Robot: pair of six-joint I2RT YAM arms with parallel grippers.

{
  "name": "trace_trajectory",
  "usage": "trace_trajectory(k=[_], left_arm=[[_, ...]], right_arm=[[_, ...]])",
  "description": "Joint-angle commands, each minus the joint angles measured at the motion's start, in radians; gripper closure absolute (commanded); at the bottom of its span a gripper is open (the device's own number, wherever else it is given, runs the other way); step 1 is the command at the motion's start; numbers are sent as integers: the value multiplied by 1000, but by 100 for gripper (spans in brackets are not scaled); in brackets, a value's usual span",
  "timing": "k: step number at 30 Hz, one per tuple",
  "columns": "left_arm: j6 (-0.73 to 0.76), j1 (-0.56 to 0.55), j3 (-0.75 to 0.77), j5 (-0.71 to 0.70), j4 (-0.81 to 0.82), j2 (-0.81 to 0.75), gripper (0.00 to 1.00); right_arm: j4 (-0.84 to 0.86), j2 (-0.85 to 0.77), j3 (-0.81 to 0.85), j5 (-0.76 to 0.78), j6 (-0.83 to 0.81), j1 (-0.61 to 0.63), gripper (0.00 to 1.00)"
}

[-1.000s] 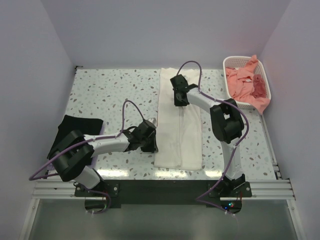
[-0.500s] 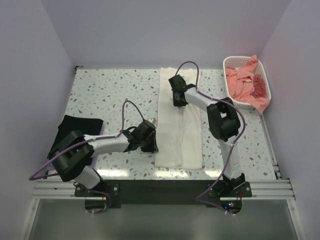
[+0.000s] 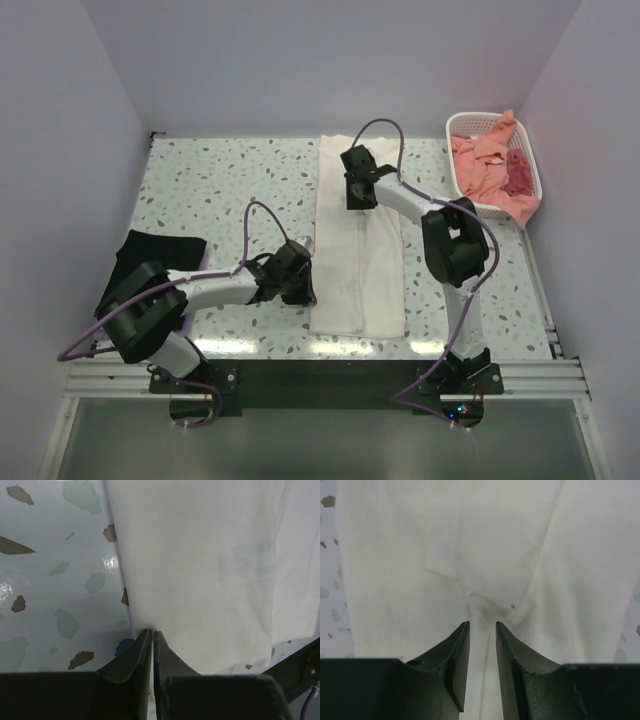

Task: Fold and stack the t-shirts
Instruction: Fold the tshirt

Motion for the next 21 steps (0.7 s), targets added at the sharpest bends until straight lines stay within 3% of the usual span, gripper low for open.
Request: trace_trajectory(k=[1, 4, 16, 21], left_arm=[[8, -7, -17, -3, -30, -23, 89], [9, -5, -17, 0, -25, -20, 89], [14, -7, -12, 2, -19, -7, 89], [15, -7, -17, 2, -17, -1, 89]], right_arm=[[19, -145, -22, -22, 14, 1, 68], [35, -171, -22, -7, 5, 3, 67], [56, 25, 116, -2, -153, 3, 71], [45, 88, 121, 10, -151, -11, 78]])
